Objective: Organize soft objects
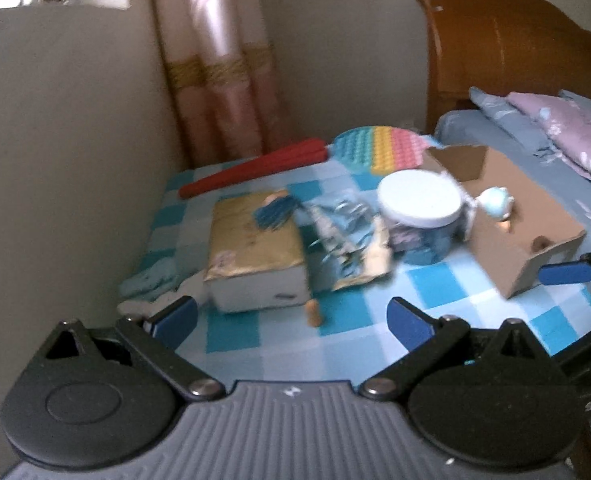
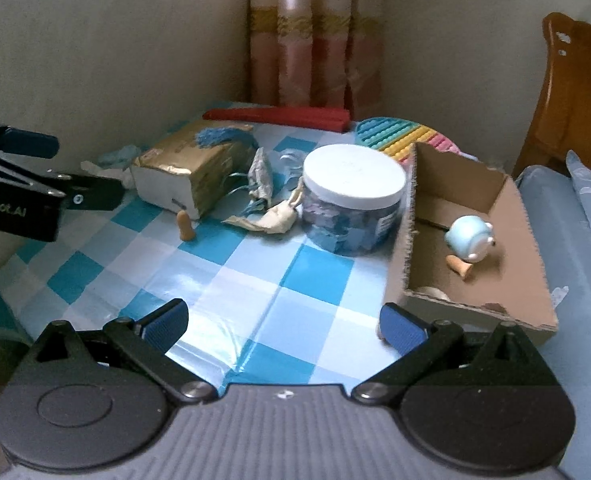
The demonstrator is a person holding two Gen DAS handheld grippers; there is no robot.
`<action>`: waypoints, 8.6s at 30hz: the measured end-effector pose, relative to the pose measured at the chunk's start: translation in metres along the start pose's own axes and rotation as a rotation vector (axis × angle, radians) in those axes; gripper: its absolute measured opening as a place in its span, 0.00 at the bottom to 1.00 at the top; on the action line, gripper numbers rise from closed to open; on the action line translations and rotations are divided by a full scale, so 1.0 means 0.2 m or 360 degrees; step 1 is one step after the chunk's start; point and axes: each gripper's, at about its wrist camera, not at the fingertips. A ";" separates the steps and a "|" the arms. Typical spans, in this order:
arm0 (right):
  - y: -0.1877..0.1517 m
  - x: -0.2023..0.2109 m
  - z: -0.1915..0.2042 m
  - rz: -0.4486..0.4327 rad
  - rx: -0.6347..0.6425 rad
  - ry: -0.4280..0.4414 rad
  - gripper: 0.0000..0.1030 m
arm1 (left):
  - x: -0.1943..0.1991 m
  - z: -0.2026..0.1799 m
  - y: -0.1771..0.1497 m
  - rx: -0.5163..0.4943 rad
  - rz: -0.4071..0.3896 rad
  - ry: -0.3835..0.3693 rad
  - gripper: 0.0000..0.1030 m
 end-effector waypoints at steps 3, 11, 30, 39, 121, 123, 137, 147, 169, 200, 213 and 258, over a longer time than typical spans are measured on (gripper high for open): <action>0.01 -0.04 0.04 0.0016 0.0018 0.0007 1.00 | -0.02 0.05 -0.05 0.0027 0.0018 0.0030 0.98; 0.02 -0.17 0.14 0.0081 0.0078 0.0009 1.00 | -0.12 0.14 -0.17 0.0066 0.0095 0.0039 0.98; 0.21 -0.47 0.26 0.0061 -0.0011 -0.0023 1.00 | -0.30 0.32 -0.23 0.0177 0.0219 0.0107 0.98; 0.29 -0.60 0.31 0.0071 -0.0129 -0.0078 1.00 | -0.34 0.37 -0.26 0.0192 0.0252 0.0107 0.98; 0.20 -0.64 0.40 0.0002 0.0054 0.0044 0.43 | -0.67 0.48 -0.19 0.0242 0.0115 0.0294 0.37; 0.20 -0.63 0.41 -0.0002 0.0052 0.0037 0.43 | -0.68 0.49 -0.18 0.0257 0.0118 0.0280 0.34; 0.20 -0.61 0.42 -0.0025 0.0056 0.0027 0.34 | -0.65 0.52 -0.16 0.0303 0.0059 0.0269 0.33; 0.22 -0.56 0.41 -0.0049 0.0069 0.0036 0.34 | -0.61 0.51 -0.16 0.0308 0.0084 0.0256 0.33; 0.06 -0.31 0.29 0.0043 0.0158 0.0056 0.34 | -0.25 0.23 -0.31 0.0172 0.0247 -0.0026 0.33; 0.18 0.01 -0.45 -0.0176 -0.0051 -0.0315 0.36 | -0.32 -0.52 0.44 -0.0265 -0.0035 -0.0670 0.33; 0.10 -0.02 -0.52 -0.0154 -0.0145 -0.0324 0.79 | -0.56 -0.81 0.63 -0.0380 0.0022 -0.0749 0.35; 0.06 0.12 0.12 -0.0149 0.0023 -0.0074 1.00 | -0.03 0.06 -0.01 0.0236 0.0015 -0.0022 0.95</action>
Point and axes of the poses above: each gripper's, at about its wrist camera, not at the fingertips, and x roughly against the way its jaws point, z to its left, y to its top, and after that the axes turned 4 degrees about -x, right-handed
